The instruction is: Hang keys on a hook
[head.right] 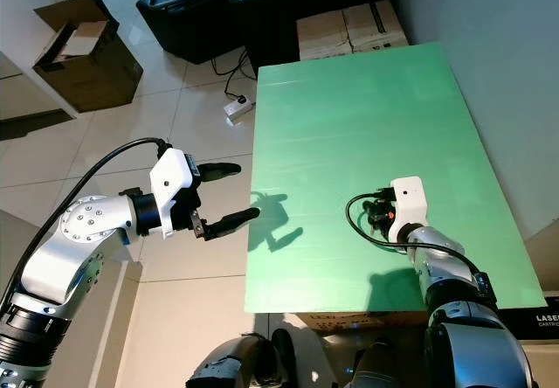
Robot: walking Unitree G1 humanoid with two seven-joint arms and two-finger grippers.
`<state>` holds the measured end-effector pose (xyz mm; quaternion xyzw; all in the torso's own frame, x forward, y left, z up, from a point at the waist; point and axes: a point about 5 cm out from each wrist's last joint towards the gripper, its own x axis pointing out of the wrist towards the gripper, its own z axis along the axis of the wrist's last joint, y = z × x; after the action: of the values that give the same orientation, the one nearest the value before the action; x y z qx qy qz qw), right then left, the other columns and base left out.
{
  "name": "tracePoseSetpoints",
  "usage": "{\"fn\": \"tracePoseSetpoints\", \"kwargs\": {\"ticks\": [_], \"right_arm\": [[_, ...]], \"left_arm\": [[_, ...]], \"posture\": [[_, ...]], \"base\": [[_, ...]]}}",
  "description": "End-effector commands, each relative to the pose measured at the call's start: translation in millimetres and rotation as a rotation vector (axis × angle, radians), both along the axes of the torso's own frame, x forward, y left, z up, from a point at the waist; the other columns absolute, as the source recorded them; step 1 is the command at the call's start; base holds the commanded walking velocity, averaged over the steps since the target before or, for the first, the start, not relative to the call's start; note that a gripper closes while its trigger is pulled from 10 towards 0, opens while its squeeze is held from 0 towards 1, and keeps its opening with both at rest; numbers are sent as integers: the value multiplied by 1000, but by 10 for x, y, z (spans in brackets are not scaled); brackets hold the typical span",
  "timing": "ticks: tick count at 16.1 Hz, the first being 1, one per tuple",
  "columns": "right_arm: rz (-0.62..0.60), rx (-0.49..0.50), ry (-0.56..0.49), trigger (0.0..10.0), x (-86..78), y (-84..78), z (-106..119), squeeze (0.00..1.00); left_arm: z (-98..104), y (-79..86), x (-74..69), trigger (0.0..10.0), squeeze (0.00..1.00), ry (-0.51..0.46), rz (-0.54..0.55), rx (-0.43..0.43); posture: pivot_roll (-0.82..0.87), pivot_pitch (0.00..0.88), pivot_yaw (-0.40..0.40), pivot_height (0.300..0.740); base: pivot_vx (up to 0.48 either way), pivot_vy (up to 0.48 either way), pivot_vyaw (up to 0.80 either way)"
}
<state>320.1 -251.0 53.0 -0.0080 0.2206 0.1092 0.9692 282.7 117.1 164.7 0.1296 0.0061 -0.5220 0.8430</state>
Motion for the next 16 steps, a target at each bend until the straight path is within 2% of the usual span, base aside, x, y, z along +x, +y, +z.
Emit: {"fn": "tracePoseSetpoints", "kwargs": {"ticks": [1, 4, 8, 10, 13, 14, 16], "right_arm": [[28, 13, 18, 0, -25, 66, -57, 0], [40, 17, -23, 0, 10, 120, -13, 0], [44, 17, -125, 0, 88, 282, 87, 0], [16, -32, -235, 0, 150, 445, 209, 0], [55, -126, -357, 0, 167, 679, 347, 0], [35, -142, -382, 0, 172, 709, 371, 0], [21, -187, -393, 0, 164, 709, 387, 0]], "left_arm": [[8, 45, -9, 10000, 0, 0, 3, 17], [-1, 41, -11, 10000, 0, -2, 6, 14], [-59, 66, 29, 10000, 0, -11, 63, 20], [-70, 119, 151, 10000, 0, -21, 198, -26], [-92, 212, 290, 10000, 0, -48, 358, -63], [-130, 250, 332, 10000, 0, -44, 425, -87], [-190, 265, 346, 10000, 0, -20, 472, -124]], "posture": [[124, 159, 268, 740], [113, 146, 264, 740], [82, 124, 247, 740], [30, 93, 221, 740], [-29, 57, 192, 740], [-58, 39, 184, 740], [-99, 19, 171, 740]], "base": [[0, 0, 0], [0, 0, 0], [0, 0, 0], [0, 0, 0], [0, 0, 0], [0, 0, 0], [0, 0, 0]]}}
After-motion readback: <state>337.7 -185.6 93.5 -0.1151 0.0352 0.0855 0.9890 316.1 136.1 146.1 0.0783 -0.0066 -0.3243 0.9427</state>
